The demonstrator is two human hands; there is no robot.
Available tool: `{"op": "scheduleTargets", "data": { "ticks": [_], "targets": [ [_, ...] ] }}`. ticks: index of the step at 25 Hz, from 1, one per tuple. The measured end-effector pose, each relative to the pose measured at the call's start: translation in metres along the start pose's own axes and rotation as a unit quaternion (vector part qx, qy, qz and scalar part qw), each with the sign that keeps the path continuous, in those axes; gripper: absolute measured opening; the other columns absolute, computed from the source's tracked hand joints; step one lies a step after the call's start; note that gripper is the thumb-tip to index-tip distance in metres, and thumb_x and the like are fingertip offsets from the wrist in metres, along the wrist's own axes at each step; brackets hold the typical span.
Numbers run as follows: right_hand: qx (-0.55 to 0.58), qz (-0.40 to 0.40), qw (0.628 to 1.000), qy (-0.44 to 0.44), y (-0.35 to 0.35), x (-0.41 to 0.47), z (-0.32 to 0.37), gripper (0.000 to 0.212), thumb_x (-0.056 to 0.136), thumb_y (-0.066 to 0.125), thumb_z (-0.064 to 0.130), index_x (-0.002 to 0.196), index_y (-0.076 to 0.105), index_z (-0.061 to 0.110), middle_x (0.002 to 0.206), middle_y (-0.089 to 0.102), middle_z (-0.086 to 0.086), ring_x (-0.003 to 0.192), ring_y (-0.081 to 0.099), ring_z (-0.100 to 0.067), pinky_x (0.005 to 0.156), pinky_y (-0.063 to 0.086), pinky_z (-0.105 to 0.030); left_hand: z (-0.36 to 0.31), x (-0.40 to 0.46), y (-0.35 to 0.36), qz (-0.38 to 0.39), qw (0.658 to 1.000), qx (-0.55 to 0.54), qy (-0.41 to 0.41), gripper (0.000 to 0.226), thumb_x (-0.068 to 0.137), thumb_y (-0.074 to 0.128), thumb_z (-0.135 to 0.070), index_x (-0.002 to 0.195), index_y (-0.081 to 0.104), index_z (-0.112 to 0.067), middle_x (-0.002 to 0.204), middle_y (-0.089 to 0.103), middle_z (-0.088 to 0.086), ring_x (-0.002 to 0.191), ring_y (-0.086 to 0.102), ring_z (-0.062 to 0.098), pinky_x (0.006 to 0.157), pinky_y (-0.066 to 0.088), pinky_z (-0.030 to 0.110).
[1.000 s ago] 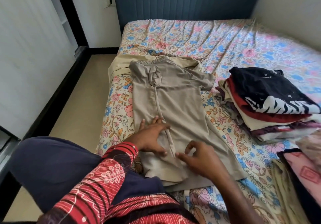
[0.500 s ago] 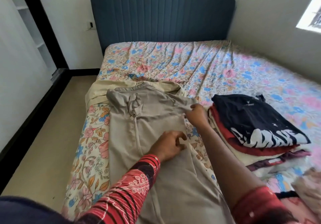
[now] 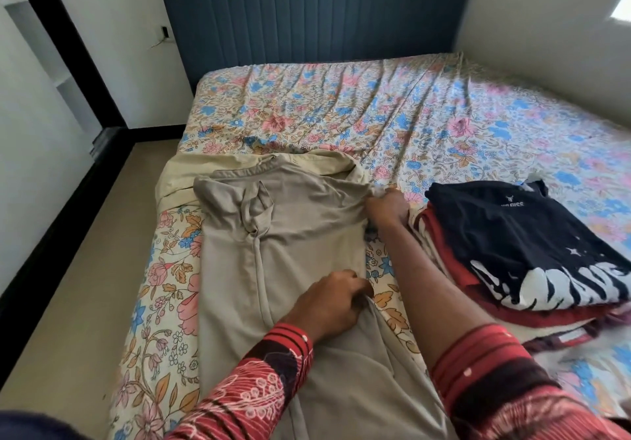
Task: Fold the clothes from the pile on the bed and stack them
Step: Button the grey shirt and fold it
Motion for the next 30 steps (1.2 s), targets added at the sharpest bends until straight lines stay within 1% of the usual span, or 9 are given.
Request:
{"op": "scheduleTargets", "data": {
  "ticks": [3, 6, 8, 12, 14, 16, 19, 25, 30],
  "targets": [
    [0.047, -0.047, 0.995, -0.073, -0.007, -0.016, 0.015, 0.026, 0.095, 0.065, 0.023, 0.115, 0.063, 0.008, 0.101, 0.065, -0.009, 0.087, 0.062, -0.027, 0.07, 0.053, -0.037, 0.009, -0.009, -0.008, -0.09, 0.992, -0.083, -0.043, 0.023, 0.095, 0.06, -0.025, 0.108, 0.076, -0.017, 0.103, 0.075, 0.004, 0.092, 0.069, 0.019, 0.087, 0.057, 0.034],
    [0.06, -0.062, 0.989, -0.121, -0.014, -0.028, 0.028, 0.023, 0.099, 0.059, 0.024, 0.114, 0.057, 0.007, 0.102, 0.062, -0.012, 0.092, 0.061, -0.031, 0.074, 0.051, -0.04, 0.018, -0.019, -0.006, -0.171, 0.959, -0.141, -0.174, 0.036, 0.084, 0.073, -0.053, 0.099, 0.072, -0.02, 0.09, 0.075, 0.0, 0.085, 0.068, 0.017, 0.078, 0.058, 0.036],
    [0.091, -0.06, 0.986, -0.125, -0.016, -0.037, 0.044, 0.019, 0.099, 0.055, 0.02, 0.113, 0.056, 0.007, 0.103, 0.061, -0.013, 0.094, 0.062, -0.033, 0.073, 0.049, -0.038, 0.02, -0.023, -0.002, -0.193, 0.936, -0.18, -0.233, 0.042, 0.075, 0.083, -0.043, 0.106, 0.06, -0.026, 0.088, 0.073, -0.002, 0.085, 0.067, 0.019, 0.077, 0.056, 0.036],
    [0.035, -0.052, 0.977, -0.204, -0.012, -0.068, 0.111, 0.02, 0.098, 0.055, 0.014, 0.116, 0.056, 0.005, 0.108, 0.064, -0.018, 0.089, 0.06, -0.032, 0.071, 0.04, -0.034, 0.05, -0.035, 0.001, -0.233, 0.805, -0.478, -0.262, 0.052, 0.066, 0.093, -0.004, 0.1, 0.056, -0.014, 0.074, 0.065, 0.007, 0.058, 0.06, 0.013, 0.055, 0.053, 0.026],
    [-0.025, -0.039, 0.96, -0.275, 0.005, -0.092, 0.152, 0.023, 0.1, 0.052, 0.013, 0.121, 0.055, 0.005, 0.113, 0.063, -0.021, 0.093, 0.063, -0.035, 0.074, 0.04, -0.035, 0.067, -0.051, -0.008, -0.246, 0.761, -0.541, -0.261, 0.044, 0.066, 0.092, 0.002, 0.094, 0.059, -0.008, 0.073, 0.062, 0.012, 0.054, 0.056, 0.014, 0.047, 0.047, 0.022],
    [-0.099, 0.03, 0.935, -0.34, 0.05, -0.126, 0.19, 0.03, 0.102, 0.052, 0.015, 0.131, 0.053, 0.007, 0.116, 0.062, -0.012, 0.098, 0.062, -0.027, 0.078, 0.036, -0.03, 0.087, -0.074, -0.015, -0.255, 0.721, -0.582, -0.276, 0.036, 0.073, 0.087, 0.003, 0.096, 0.061, -0.005, 0.077, 0.065, 0.015, 0.057, 0.058, 0.018, 0.048, 0.049, 0.026],
    [-0.16, 0.238, 0.876, -0.387, 0.137, -0.181, 0.205, 0.036, 0.094, 0.07, 0.028, 0.125, 0.061, 0.013, 0.113, 0.072, -0.009, 0.097, 0.068, -0.027, 0.074, 0.048, -0.029, 0.118, -0.11, -0.01, -0.25, 0.669, -0.622, -0.321, 0.024, 0.081, 0.079, 0.003, 0.1, 0.065, -0.001, 0.08, 0.07, 0.013, 0.066, 0.066, 0.023, 0.06, 0.057, 0.033],
    [-0.083, 0.194, 0.904, -0.372, 0.081, -0.235, 0.101, 0.003, 0.092, 0.071, 0.027, 0.092, 0.069, 0.024, 0.081, 0.071, 0.008, 0.071, 0.064, -0.005, 0.066, 0.047, -0.022, 0.135, -0.128, -0.006, -0.227, 0.643, -0.663, -0.309, 0.017, 0.088, 0.071, 0.003, 0.105, 0.068, 0.005, 0.092, 0.072, 0.019, 0.08, 0.07, 0.03, 0.07, 0.063, 0.037],
    [-0.155, 0.264, 0.897, -0.318, -0.005, -0.299, -0.023, 0.026, 0.088, 0.069, 0.06, 0.096, 0.067, 0.035, 0.091, 0.065, 0.02, 0.083, 0.06, 0.0, 0.07, 0.048, -0.02, 0.135, -0.128, -0.006, -0.234, 0.643, -0.66, -0.309, 0.02, 0.088, 0.073, 0.002, 0.104, 0.062, -0.004, 0.089, 0.069, 0.013, 0.072, 0.067, 0.021, 0.055, 0.06, 0.027]
  ]
}}
Point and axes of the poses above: each hand's wrist, its own x-axis towards the middle knuckle, its own y-axis out of the palm, z = x × y, the point moved 10 cm from there along x, towards the middle knuckle
